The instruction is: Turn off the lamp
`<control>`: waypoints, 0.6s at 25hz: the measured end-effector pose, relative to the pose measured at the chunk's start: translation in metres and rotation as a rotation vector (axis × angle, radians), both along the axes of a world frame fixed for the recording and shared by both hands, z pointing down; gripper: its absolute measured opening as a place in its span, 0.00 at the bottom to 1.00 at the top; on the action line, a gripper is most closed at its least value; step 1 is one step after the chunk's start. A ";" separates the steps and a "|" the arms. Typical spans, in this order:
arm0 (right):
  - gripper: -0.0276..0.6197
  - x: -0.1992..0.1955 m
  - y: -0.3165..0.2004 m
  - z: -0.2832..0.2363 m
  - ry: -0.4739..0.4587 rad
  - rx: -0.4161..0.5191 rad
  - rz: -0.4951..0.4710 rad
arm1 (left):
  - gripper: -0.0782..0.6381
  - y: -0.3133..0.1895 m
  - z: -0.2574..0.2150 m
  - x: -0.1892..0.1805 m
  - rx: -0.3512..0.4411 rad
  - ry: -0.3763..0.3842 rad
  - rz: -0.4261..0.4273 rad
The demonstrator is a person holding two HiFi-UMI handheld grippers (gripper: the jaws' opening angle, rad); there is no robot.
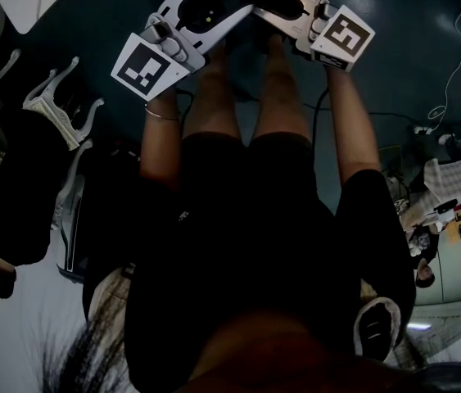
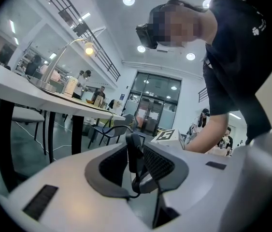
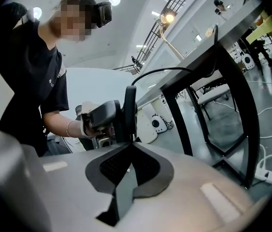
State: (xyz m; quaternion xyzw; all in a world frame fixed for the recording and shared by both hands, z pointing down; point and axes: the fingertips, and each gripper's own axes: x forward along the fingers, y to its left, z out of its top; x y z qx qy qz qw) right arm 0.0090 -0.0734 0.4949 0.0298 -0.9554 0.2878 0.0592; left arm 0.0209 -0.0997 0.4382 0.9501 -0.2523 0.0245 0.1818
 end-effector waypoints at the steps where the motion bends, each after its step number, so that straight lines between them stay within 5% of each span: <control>1: 0.05 0.000 0.001 0.000 0.004 0.006 -0.007 | 0.24 0.001 0.001 0.000 -0.001 -0.002 0.012; 15: 0.05 -0.003 -0.001 0.004 0.034 0.064 -0.020 | 0.24 0.004 0.016 0.000 -0.034 -0.033 0.054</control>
